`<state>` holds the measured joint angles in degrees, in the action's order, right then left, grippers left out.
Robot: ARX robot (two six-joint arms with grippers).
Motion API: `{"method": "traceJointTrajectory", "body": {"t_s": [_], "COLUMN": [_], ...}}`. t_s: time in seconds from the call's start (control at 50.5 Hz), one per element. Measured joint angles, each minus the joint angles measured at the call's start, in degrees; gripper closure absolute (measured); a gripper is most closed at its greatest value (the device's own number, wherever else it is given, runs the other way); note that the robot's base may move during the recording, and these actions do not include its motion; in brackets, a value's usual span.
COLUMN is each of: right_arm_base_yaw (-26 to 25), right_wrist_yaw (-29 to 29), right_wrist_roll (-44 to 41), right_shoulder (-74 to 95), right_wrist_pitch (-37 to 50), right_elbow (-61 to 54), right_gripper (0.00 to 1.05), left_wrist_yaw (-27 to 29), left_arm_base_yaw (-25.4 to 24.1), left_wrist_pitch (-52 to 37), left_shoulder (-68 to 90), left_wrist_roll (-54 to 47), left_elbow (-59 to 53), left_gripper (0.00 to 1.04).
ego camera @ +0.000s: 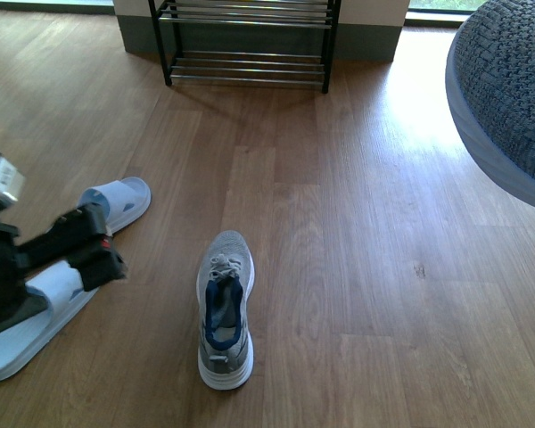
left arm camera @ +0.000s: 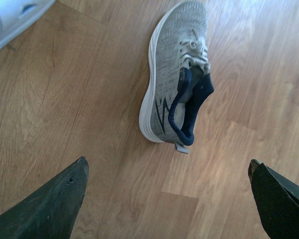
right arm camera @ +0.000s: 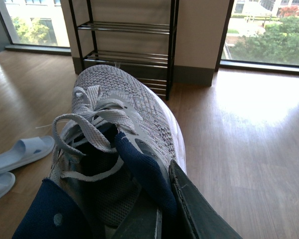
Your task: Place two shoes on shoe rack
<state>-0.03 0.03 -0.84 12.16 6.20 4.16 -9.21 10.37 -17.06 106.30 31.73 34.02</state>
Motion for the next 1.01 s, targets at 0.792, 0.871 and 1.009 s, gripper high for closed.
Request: {"method": "traceJointTrajectory", "body": {"t_s": [0.792, 0.871, 1.009], "right_arm_base_yaw": [0.0, 0.0, 0.0], "right_wrist_yaw": [0.0, 0.0, 0.0], "right_wrist_roll": [0.0, 0.0, 0.0], "right_shoulder": [0.0, 0.0, 0.0], "right_wrist_pitch": [0.0, 0.0, 0.0], "right_elbow": [0.0, 0.0, 0.0], "right_gripper": [1.03, 1.03, 1.03], "left_wrist_yaw": [-4.6, -4.8, -4.3], "left_arm_base_yaw": [5.0, 5.1, 5.7], "left_wrist_pitch": [11.9, 12.6, 14.4], "left_shoulder": [45.0, 47.4, 52.4], "left_wrist_roll": [-11.3, -11.7, -12.5], "left_elbow": [41.2, 43.6, 49.5], "left_gripper": [0.09, 0.09, 0.09]}}
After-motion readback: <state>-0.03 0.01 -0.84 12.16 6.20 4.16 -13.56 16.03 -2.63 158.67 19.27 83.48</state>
